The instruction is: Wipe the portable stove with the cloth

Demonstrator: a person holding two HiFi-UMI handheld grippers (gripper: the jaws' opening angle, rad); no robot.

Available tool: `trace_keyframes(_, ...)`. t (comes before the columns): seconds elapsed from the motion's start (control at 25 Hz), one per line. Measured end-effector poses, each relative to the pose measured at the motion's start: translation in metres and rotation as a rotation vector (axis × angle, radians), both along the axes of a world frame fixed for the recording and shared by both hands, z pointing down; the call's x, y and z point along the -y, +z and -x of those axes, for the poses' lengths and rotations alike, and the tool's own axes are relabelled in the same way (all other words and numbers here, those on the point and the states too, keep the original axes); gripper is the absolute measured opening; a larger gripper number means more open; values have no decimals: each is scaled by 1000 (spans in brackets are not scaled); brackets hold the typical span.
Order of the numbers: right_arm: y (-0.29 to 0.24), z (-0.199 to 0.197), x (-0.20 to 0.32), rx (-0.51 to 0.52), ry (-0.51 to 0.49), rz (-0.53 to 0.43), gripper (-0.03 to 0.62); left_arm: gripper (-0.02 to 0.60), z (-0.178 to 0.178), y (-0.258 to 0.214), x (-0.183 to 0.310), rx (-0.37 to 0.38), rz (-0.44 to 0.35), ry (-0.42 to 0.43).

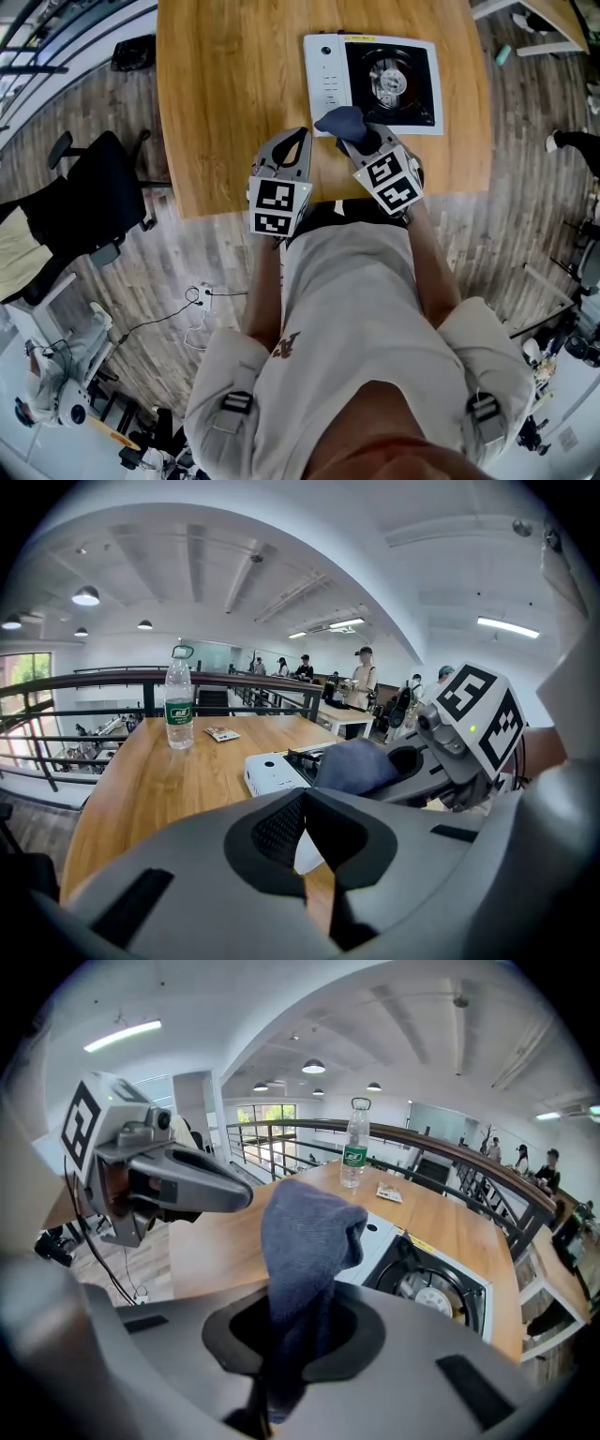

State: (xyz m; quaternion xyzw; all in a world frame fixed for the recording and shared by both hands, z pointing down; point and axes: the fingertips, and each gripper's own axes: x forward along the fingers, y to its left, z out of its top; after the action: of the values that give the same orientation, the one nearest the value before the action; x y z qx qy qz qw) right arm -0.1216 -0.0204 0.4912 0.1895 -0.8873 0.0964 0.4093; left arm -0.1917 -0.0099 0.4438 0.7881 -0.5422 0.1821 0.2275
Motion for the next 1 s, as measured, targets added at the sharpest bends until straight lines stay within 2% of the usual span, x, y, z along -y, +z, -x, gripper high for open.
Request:
trace_keyframes(0.2,-35,-17,11,108,62,-43,52,20,-12,-17,4,20,-29,-1)
trace_keyframes(0.52,-105,-43,43,257,85,-186,52,20,-29,-50,10,25,-66,-45)
trace_keyframes(0.68,-129,-54,54,301,87,-226,52,20,-32,-73,13,43,-103,-75)
trace_keyframes(1.0,-136,-82,54,326,120,-223,52,20,-44,-88,13,60,-130,-90)
